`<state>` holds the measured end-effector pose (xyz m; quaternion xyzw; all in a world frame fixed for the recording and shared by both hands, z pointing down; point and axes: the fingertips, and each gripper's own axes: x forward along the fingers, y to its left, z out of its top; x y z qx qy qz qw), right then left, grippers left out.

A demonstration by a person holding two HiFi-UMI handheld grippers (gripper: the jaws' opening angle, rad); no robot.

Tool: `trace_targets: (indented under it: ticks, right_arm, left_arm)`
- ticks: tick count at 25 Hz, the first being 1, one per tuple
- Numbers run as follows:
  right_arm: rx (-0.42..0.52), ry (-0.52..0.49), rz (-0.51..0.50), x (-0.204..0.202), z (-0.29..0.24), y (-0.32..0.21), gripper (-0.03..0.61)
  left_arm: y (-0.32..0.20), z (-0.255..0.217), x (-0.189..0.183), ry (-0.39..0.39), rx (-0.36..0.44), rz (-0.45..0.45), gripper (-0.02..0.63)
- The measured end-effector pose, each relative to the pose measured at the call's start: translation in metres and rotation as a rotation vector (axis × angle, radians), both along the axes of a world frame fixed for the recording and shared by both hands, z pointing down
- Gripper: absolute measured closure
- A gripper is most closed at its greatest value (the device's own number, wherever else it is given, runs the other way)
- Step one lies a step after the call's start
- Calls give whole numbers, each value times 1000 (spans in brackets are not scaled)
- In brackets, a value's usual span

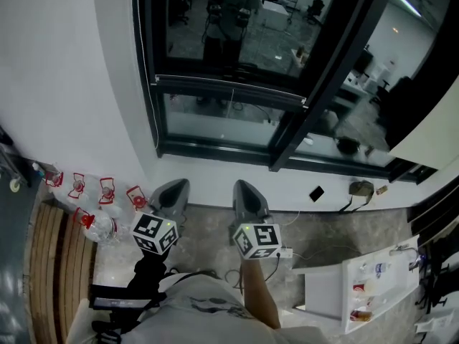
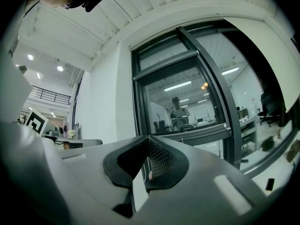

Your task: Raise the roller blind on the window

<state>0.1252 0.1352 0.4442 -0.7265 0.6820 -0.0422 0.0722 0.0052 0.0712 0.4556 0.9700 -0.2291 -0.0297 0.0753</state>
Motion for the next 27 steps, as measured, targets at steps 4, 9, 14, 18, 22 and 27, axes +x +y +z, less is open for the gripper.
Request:
trace_targets:
  ticks: [4,9,14,18,22,27]
  right_arm:
    - [7,4,-7,-2,-2,-2,580]
    - [30,3,-4,6,-10,-2,580]
    - [28,-5,-14,0,-9,-6,580]
    - [33,0,-23,-2,-11,-7,580]
    - [27,-2,-27,-5,-9,-9,580]
    - [32,-8,-22,-2,-10,-13,580]
  left_arm:
    - [-1,-2,-2,-1,6,-2,615]
    - [-3,-10,1,4,27,-11,615]
    - [-5,-9,-5,2,22,-23,615]
    - [-6,-10,-7,6,26,-30,615]
    - [-8,-9,-12,7,18,-39,615]
    - [-13,-12,-9,6,27,-37,615]
